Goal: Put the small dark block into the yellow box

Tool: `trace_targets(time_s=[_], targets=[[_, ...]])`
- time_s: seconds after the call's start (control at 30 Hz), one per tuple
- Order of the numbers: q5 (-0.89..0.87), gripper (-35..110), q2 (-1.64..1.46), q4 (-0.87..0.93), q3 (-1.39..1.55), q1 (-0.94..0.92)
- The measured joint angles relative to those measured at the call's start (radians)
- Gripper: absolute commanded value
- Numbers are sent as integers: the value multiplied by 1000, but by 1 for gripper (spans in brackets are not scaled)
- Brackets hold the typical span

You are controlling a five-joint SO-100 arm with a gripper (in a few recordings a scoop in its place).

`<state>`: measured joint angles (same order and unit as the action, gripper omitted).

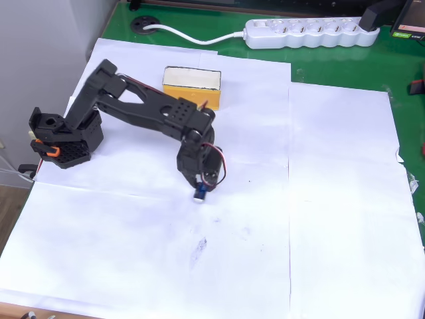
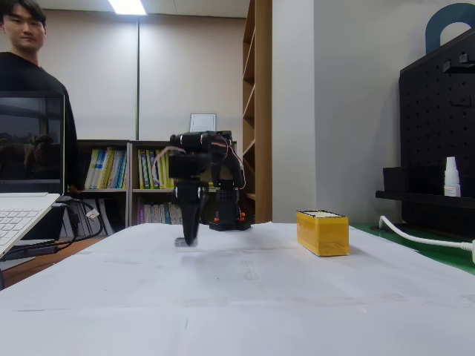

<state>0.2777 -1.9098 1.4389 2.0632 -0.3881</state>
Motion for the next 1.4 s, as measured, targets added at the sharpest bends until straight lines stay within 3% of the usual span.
trace_targets(time_s=[0.33, 0.67, 1.17, 1.4], targets=[[273, 0, 173, 167, 193, 6], [541, 0, 360, 215, 209, 169], [724, 0, 541, 242, 132, 548], [706, 0, 554, 235, -23, 730]])
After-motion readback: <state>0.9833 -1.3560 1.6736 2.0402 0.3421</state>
